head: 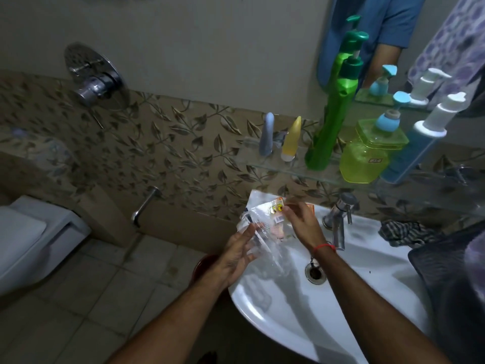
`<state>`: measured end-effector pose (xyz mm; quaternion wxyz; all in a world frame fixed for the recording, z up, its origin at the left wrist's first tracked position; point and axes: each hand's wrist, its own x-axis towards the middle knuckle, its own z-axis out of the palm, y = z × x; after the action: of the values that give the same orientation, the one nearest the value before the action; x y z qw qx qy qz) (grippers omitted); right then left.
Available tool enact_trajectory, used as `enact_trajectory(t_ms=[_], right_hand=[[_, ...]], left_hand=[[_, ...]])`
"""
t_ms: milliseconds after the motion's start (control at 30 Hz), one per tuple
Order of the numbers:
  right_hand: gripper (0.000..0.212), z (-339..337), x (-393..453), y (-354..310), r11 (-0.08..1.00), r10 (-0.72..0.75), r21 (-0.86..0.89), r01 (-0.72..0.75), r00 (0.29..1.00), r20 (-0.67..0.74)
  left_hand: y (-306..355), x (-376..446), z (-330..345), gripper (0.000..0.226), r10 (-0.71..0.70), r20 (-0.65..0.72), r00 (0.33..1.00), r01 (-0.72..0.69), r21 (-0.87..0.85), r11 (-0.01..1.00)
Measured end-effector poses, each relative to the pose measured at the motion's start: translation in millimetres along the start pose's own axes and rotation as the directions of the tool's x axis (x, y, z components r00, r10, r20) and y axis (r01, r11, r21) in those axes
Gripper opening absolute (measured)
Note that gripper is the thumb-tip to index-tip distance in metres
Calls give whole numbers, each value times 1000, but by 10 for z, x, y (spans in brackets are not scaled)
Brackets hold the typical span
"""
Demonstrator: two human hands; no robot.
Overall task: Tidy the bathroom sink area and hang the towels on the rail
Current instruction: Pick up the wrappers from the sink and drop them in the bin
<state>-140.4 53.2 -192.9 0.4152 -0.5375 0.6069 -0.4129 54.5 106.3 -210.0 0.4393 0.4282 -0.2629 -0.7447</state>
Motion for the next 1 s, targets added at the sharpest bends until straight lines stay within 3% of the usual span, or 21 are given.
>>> enact_trajectory(t_ms=[33, 67, 133, 200, 267, 333, 367, 400, 433, 467, 500, 600, 700, 767, 867, 933, 1000], right_hand=[[31, -49, 117, 62, 965, -47, -259, 38, 998, -30], [40, -98, 231, 127, 864, -76, -499, 58, 997, -18], [65, -159, 416, 267, 628, 17, -776, 57, 996, 86], [78, -187, 544, 388, 445, 170, -892, 83, 970, 175], [79, -191, 614, 436, 300, 226, -945, 128, 953, 201], [73, -151, 641, 370, 295, 134, -946, 136, 974, 182], [66, -58, 637, 299, 412, 72, -904, 117, 984, 160], [56, 78, 615, 198, 609, 23, -788, 89, 991, 130], [46, 275, 570, 88, 825, 17, -563, 49, 994, 111], [38, 512, 505, -32, 958, 56, -287, -16, 990, 131], [36, 751, 430, -158, 995, 88, -65, -77, 977, 194], [47, 1477, 240, -329, 921, 183, 230, -314, 871, 456], [54, 1994, 155, -220, 776, 312, 271, -570, 719, 621], [39, 2246, 183, -68, 690, 388, 277, -669, 665, 638], [13, 2593, 257, 211, 627, 533, 366, -687, 722, 442], [17, 2854, 327, 495, 667, 638, 356, -655, 748, 181], [31, 3086, 374, 831, 682, 691, 323, -656, 723, 7]], left_hand=[[6, -10, -58, 71, 0, -16, 1000, 0, -6, 1000], [11, -19, -128, 70, 8, -23, 1000, -8, -7, 1000], [42, -68, -292, 68, 35, -26, 999, -35, 8, 999], [94, -149, -460, 73, 46, -47, 998, -45, 27, 999], [165, -242, -625, 83, 61, -101, 993, -58, 29, 998], [218, -314, -791, 93, 71, -160, 985, -70, 12, 998], [233, -356, -886, 95, 68, -185, 980, -70, -2, 998], [247, -385, -964, 95, 63, -202, 977, -67, -14, 998], [254, -399, -1055, 95, 49, -219, 975, -57, -30, 998], [249, -401, -1155, 95, 27, -240, 970, -40, -49, 998], [238, -384, -1241, 95, 0, -263, 965, -18, -67, 998], [222, -259, -1565, 89, -85, -299, 950, 48, -129, 991], [210, -129, -1902, 76, -162, -275, 948, 115, -179, 977], [180, -13, -2106, 64, -217, -227, 949, 174, -193, 966], [90, 118, -2395, 66, -305, -291, 907, 254, -199, 946], [-9, 222, -2598, 64, -362, -375, 853, 308, -198, 930], [-176, 330, -2782, 50, -372, -465, 803, 351, -135, 926]])
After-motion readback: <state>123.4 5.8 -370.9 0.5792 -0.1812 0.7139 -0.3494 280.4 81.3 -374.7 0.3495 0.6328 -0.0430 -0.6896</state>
